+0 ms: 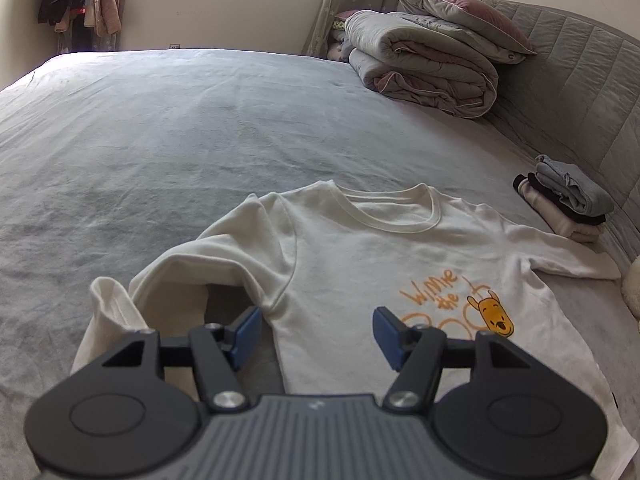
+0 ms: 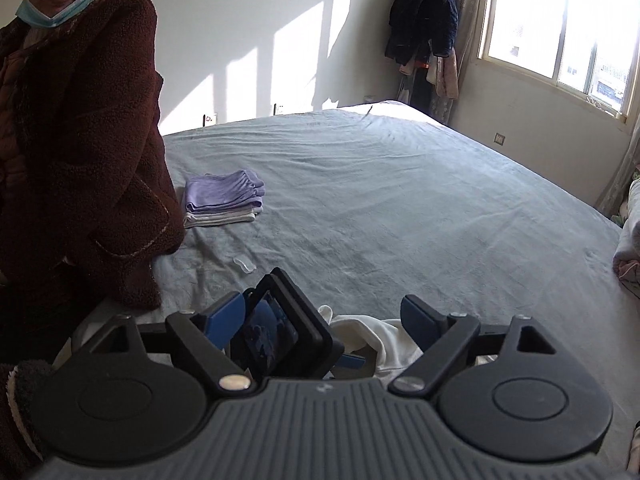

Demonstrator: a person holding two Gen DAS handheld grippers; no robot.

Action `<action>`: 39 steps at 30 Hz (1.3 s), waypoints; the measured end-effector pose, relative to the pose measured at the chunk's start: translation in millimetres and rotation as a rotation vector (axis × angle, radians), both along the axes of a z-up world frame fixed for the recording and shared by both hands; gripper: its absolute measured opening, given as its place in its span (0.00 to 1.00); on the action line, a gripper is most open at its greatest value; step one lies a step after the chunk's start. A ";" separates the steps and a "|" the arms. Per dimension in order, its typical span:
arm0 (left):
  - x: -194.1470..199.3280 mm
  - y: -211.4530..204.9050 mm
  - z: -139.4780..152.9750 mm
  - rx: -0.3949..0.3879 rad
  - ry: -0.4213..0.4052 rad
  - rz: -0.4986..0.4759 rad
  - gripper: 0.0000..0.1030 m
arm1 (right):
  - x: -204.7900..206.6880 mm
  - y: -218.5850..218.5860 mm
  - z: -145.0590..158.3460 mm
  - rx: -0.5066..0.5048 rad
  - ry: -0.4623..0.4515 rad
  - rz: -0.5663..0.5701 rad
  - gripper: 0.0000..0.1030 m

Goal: Fold clothes

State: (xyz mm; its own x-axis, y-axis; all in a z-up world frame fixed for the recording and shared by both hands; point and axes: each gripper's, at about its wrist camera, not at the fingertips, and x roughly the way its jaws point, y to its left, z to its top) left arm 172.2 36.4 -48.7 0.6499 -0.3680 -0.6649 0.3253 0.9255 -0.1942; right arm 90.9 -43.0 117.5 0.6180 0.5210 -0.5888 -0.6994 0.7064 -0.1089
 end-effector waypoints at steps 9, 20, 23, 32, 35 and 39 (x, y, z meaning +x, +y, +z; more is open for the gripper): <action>-3.2 -8.1 2.1 0.034 -0.027 -0.004 0.62 | 6.2 10.0 -16.8 -0.085 -0.028 -0.023 0.85; -4.0 -7.9 -0.3 0.057 -0.026 0.005 0.62 | 8.6 12.1 -18.8 -0.068 -0.036 -0.042 0.85; -4.7 -7.9 -0.5 0.060 -0.026 0.006 0.62 | 9.3 12.1 -19.0 -0.060 -0.035 -0.045 0.85; -5.2 -8.4 -1.3 0.073 -0.025 0.006 0.62 | 13.9 13.6 -23.4 -0.048 -0.023 -0.053 0.85; -5.0 -9.3 -2.3 0.078 -0.023 0.005 0.63 | 15.3 12.8 -23.9 -0.039 -0.021 -0.059 0.85; -4.4 -7.9 -3.2 0.074 -0.017 0.003 0.63 | 16.9 11.7 -23.0 -0.025 -0.014 -0.059 0.85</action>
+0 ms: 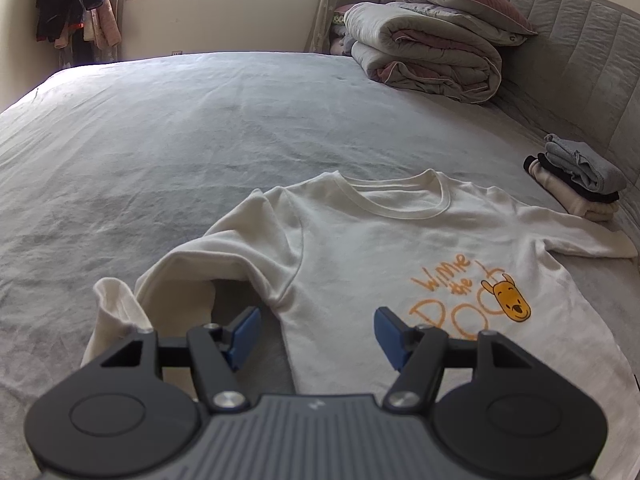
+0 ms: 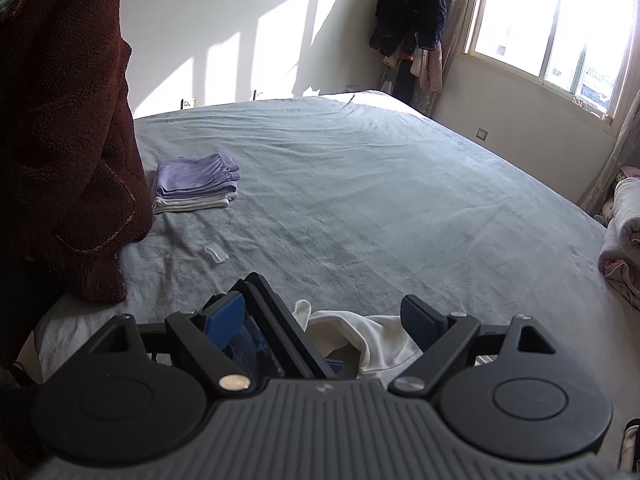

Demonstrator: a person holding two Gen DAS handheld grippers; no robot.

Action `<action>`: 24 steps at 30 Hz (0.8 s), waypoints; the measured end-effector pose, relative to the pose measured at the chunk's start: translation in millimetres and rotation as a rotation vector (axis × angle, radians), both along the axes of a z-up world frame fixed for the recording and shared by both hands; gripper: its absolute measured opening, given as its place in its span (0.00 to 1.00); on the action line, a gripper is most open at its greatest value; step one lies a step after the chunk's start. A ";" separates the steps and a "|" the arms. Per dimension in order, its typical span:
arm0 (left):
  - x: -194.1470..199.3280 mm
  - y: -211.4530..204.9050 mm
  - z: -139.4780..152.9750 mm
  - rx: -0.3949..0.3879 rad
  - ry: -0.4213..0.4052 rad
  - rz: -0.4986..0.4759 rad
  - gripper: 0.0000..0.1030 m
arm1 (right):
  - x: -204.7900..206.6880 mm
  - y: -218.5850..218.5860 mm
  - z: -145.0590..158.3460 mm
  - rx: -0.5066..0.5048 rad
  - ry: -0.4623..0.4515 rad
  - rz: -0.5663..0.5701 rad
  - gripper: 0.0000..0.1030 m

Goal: Fold clothes

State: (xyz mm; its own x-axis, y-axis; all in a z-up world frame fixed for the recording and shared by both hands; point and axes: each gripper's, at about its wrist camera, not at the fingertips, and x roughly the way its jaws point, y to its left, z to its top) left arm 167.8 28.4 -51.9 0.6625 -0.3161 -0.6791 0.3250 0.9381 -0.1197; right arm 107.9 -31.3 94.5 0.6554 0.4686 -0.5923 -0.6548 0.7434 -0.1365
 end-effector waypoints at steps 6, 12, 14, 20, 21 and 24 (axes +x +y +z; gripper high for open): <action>-0.2 3.3 0.5 -0.018 0.004 -0.002 0.63 | 4.8 -0.2 1.9 0.028 0.040 -0.005 0.85; -4.1 8.6 7.2 -0.003 -0.014 0.012 0.66 | 2.4 -12.7 7.7 0.123 0.073 -0.006 0.85; -3.3 17.8 10.1 -0.017 -0.015 0.034 0.66 | 1.1 -22.7 8.5 0.139 0.069 -0.020 0.85; 1.3 51.1 15.6 -0.057 -0.013 0.124 0.66 | 6.0 -62.3 5.1 0.217 0.090 -0.083 0.87; 2.7 55.9 15.6 -0.058 -0.012 0.141 0.66 | 7.1 -69.1 3.6 0.238 0.101 -0.089 0.87; 8.4 69.8 14.1 -0.058 -0.002 0.191 0.66 | 12.7 -87.9 -3.9 0.277 0.131 -0.122 0.87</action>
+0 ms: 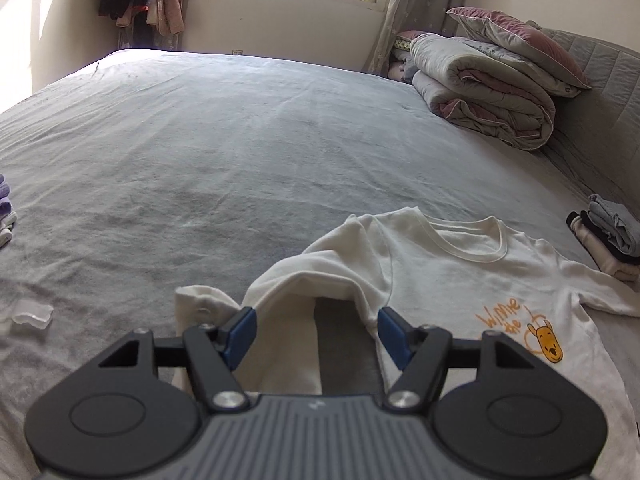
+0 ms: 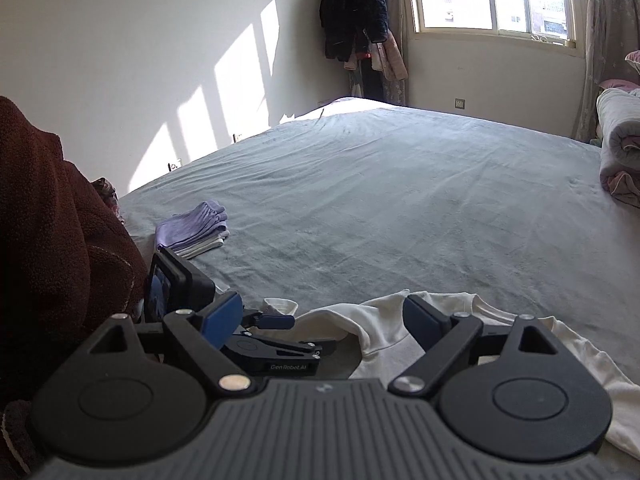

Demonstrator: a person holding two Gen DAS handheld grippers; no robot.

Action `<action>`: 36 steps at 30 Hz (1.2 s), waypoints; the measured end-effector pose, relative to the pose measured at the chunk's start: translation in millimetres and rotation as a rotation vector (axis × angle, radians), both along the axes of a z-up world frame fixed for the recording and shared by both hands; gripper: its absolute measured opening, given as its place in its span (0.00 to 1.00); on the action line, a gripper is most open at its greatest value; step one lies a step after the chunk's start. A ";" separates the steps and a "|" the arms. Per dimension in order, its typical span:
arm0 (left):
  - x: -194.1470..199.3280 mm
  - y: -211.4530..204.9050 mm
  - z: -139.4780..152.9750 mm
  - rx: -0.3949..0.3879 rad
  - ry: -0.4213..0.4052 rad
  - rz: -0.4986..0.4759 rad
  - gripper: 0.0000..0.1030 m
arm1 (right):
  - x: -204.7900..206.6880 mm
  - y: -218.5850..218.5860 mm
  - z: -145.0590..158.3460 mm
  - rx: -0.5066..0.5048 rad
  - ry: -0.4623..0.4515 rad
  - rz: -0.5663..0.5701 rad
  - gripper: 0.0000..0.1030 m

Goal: Fold clothes

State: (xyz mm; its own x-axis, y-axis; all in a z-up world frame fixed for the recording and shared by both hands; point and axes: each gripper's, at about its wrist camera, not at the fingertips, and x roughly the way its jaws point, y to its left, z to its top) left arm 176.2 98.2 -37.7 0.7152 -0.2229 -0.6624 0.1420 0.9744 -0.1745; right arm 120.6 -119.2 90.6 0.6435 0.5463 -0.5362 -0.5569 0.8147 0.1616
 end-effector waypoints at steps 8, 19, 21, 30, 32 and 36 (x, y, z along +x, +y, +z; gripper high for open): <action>7.8 33.6 3.7 -0.055 0.027 0.091 0.66 | 6.4 -29.8 -27.0 0.031 0.057 -0.046 0.87; 44.6 52.3 -7.8 0.151 0.134 0.352 0.60 | 13.0 -57.8 -55.0 0.040 0.109 -0.065 0.87; 50.0 54.9 -11.9 0.212 0.144 0.399 0.60 | 12.8 -62.9 -60.7 0.032 0.117 -0.067 0.87; 49.7 65.0 -25.8 0.082 0.184 0.339 0.06 | 6.8 -79.4 -79.6 0.022 0.162 -0.086 0.87; 38.4 64.2 -16.4 0.059 0.139 0.320 0.05 | 6.2 -82.3 -81.7 0.021 0.167 -0.089 0.87; 7.5 62.7 7.0 0.032 0.027 0.250 0.05 | 4.8 -84.2 -84.4 0.016 0.172 -0.095 0.87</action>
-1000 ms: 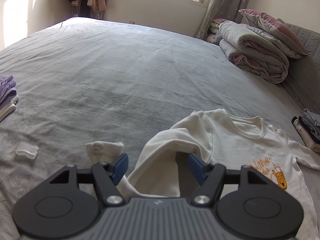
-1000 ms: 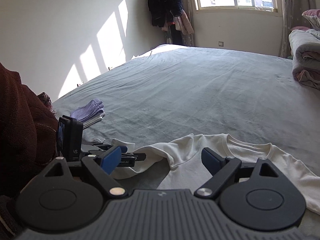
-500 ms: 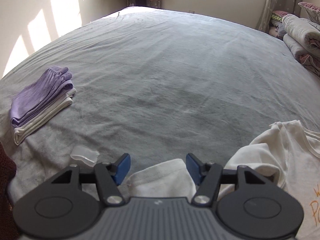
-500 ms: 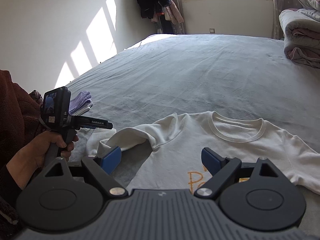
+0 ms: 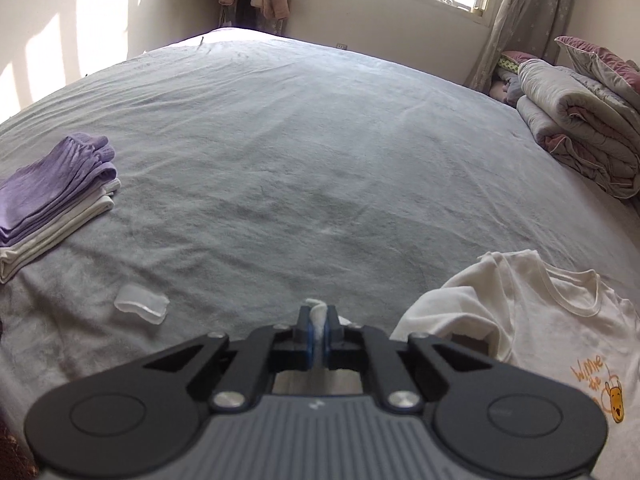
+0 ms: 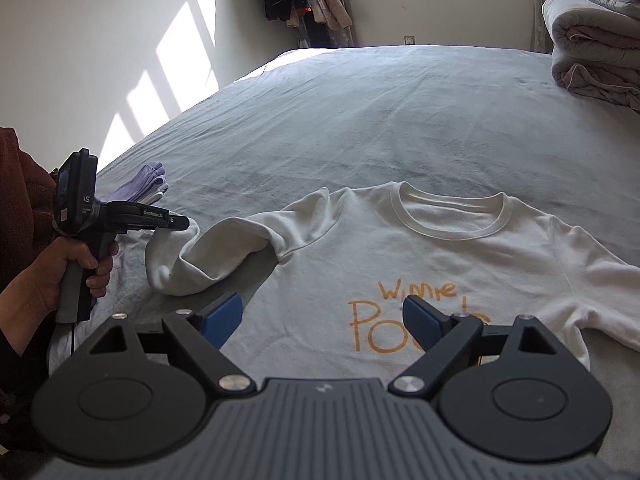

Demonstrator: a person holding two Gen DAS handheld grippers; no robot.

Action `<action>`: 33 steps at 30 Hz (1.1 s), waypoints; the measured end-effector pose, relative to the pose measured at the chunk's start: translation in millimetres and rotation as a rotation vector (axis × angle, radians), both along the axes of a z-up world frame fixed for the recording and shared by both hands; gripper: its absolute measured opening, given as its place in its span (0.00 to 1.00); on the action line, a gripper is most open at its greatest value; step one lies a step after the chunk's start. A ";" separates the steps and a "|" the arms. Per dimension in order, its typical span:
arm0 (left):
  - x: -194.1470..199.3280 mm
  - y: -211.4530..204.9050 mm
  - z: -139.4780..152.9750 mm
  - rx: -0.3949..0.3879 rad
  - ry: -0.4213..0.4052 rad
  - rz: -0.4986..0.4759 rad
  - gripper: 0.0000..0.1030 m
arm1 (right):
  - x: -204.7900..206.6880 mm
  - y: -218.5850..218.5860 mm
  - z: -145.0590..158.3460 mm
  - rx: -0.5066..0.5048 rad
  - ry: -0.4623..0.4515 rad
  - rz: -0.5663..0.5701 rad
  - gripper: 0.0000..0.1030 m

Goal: Fold clothes

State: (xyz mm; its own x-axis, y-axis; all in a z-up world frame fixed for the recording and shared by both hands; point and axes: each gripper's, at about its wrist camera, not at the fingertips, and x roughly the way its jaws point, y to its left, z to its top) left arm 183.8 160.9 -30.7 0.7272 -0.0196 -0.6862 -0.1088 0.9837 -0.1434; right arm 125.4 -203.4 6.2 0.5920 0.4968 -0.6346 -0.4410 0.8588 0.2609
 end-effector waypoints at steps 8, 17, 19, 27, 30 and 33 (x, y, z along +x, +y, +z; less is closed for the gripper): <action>-80.9 -4.9 28.1 -0.082 -0.165 -0.222 0.05 | -11.1 2.2 -0.4 0.001 0.000 0.005 0.87; -143.0 -31.0 -4.3 -0.073 -0.073 -0.376 0.06 | -24.3 6.8 -5.8 0.010 0.015 0.015 0.87; -149.8 -36.1 -15.1 -0.051 -0.029 -0.383 0.08 | -28.1 8.5 -7.5 0.010 0.019 0.021 0.87; -163.5 -17.4 -18.4 -0.082 -0.024 -0.282 0.49 | -42.0 9.8 -15.2 0.017 0.024 0.035 0.87; -151.4 -15.9 -24.3 -0.010 0.015 -0.197 0.51 | -42.8 7.7 -22.8 0.057 0.046 0.029 0.87; -136.9 -17.3 -33.0 0.069 0.068 -0.133 0.51 | -43.9 6.5 -31.4 0.080 0.070 0.030 0.87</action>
State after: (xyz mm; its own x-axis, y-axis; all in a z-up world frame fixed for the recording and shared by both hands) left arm 46.9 143.6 -63.8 0.6730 -0.0631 -0.7369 0.0154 0.9973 -0.0713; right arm 81.5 -196.9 -25.2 0.5317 0.5645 -0.6314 -0.4447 0.8205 0.3591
